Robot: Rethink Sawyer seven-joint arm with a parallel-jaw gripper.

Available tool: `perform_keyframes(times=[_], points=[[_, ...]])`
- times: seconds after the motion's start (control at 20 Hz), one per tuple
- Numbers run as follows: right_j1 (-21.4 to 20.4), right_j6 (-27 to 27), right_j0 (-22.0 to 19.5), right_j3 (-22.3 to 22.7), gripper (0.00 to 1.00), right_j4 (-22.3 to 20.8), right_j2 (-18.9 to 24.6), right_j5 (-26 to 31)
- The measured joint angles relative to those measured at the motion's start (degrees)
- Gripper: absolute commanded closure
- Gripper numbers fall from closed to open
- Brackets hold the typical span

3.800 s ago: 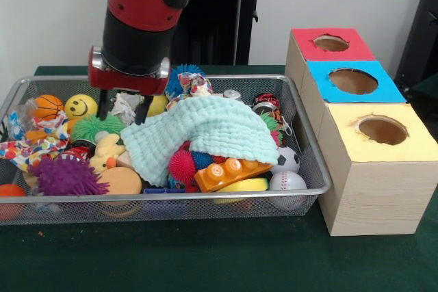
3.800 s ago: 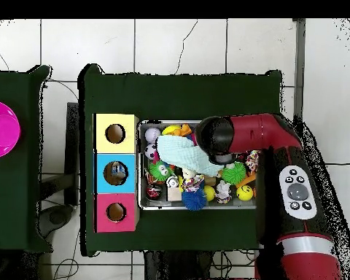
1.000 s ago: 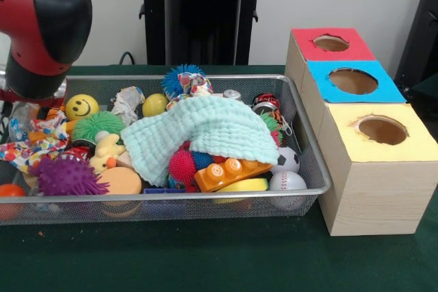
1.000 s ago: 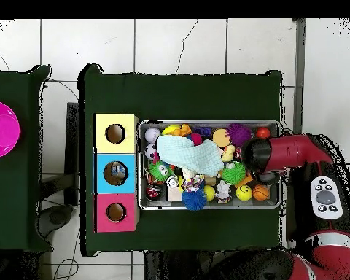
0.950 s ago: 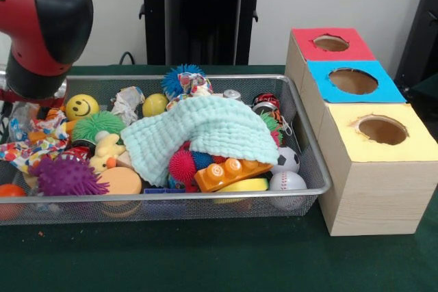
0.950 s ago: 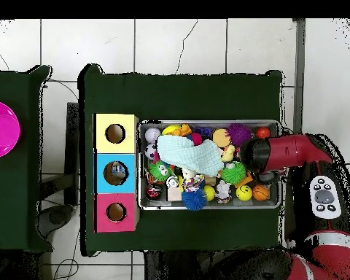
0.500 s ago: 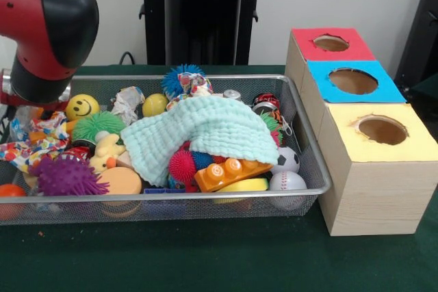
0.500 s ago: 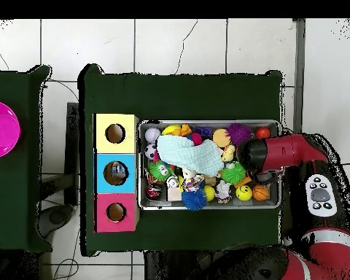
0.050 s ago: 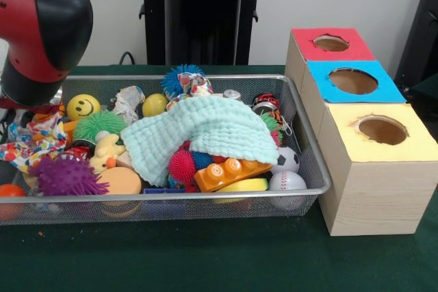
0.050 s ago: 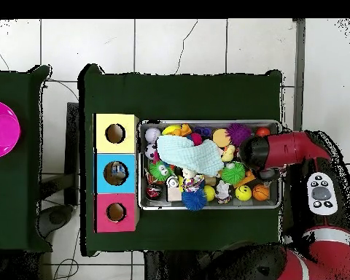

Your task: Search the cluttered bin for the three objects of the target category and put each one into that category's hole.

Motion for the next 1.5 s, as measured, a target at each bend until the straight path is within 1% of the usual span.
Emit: perform_keyframes(times=[0.6,0.75,0.9,1.1,1.3,1.5], points=[[0.3,0.0,0.3,-0.7,1.0,-0.2,0.0,-0.9],[0.1,0.0,0.4,-0.7,1.0,0.4,0.0,-0.6],[-0.4,0.0,0.6,-0.3,1.0,2.5,0.0,0.9],[-1.7,0.0,1.4,0.0,1.0,5.7,0.0,4.5],[-3.3,0.0,2.7,0.0,1.0,8.3,0.0,8.6],[-5.4,0.0,4.2,0.1,1.0,10.8,0.0,11.5]])
